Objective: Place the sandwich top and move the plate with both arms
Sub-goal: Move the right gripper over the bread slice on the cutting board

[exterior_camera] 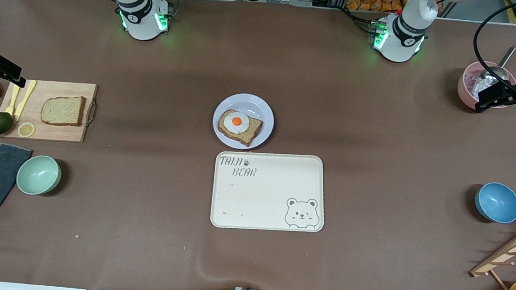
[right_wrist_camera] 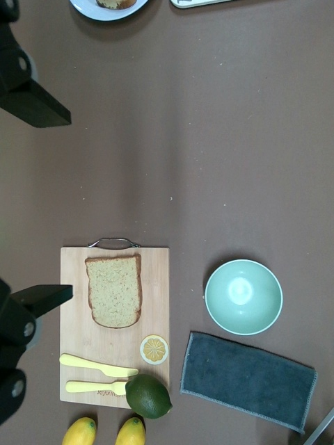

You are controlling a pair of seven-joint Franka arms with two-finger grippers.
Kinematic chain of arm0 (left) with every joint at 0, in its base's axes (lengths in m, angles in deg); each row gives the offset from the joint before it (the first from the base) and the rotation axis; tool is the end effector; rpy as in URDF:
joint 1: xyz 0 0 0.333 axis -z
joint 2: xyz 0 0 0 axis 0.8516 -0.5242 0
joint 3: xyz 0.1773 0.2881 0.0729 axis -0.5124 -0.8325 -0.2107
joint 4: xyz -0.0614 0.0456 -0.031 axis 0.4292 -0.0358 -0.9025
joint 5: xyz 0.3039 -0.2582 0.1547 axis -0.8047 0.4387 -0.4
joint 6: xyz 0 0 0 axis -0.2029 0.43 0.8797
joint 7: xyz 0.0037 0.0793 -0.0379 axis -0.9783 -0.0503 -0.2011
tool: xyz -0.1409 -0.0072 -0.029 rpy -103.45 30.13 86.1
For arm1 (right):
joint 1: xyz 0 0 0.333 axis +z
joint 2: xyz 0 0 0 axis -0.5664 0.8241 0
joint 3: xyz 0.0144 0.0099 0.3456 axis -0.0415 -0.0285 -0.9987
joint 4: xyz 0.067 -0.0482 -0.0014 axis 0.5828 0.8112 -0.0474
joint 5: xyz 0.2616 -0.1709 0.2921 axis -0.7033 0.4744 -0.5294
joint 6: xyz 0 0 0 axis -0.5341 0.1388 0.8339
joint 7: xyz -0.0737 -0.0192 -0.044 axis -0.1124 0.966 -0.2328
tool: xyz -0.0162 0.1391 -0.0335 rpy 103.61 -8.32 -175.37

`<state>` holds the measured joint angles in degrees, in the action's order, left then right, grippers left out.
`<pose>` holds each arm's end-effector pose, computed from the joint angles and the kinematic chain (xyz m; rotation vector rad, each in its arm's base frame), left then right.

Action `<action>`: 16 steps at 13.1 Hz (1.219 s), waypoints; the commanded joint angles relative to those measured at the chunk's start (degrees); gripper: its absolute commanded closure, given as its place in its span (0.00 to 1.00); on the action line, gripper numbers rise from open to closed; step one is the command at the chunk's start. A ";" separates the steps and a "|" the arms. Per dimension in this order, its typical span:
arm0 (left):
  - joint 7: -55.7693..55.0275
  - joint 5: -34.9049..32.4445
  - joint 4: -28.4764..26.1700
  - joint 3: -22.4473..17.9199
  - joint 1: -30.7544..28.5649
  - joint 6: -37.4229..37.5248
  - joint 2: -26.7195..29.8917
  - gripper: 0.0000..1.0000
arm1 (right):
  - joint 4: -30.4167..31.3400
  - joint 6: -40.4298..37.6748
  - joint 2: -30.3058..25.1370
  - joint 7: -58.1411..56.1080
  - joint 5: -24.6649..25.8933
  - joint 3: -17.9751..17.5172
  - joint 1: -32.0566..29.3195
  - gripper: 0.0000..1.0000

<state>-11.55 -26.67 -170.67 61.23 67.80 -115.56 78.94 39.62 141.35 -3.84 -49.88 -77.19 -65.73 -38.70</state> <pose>0.5683 -0.0306 0.6344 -3.1284 -0.0983 0.1036 0.5766 -0.0861 0.5726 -3.1137 -0.0435 0.0755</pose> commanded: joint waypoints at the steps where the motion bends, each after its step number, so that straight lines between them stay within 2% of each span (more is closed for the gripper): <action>1: -1.09 -1.83 -0.29 0.20 0.17 -0.37 0.48 0.00 | -0.75 -0.76 0.25 0.52 -0.26 -0.26 -0.55 0.00; 4: -1.09 -2.61 -0.29 0.20 0.26 -0.29 0.48 0.00 | -0.75 -0.76 0.33 0.52 -0.17 -0.26 -0.55 0.00; 6: -0.65 -9.54 0.15 0.90 1.13 -0.29 0.48 0.00 | -0.66 -0.67 0.42 0.52 -0.26 -0.18 -1.07 0.00; 9: -1.43 -4.31 0.77 1.17 0.00 -0.20 0.22 0.00 | -0.40 -0.67 3.40 0.17 -0.26 -0.26 -4.05 0.00; 13: -2.85 -2.37 0.42 1.25 0.00 -0.11 0.40 0.00 | 3.55 2.13 5.95 -2.64 -0.87 -0.26 -8.45 0.00; 16: -2.93 -1.13 -0.20 1.17 -0.70 -0.20 0.40 0.00 | 4.09 4.85 11.48 -4.14 -5.35 -0.26 -11.62 0.00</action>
<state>-13.72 -28.89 -170.42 62.21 67.94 -115.60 78.92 43.67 143.93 4.67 -52.62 -80.06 -65.30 -47.96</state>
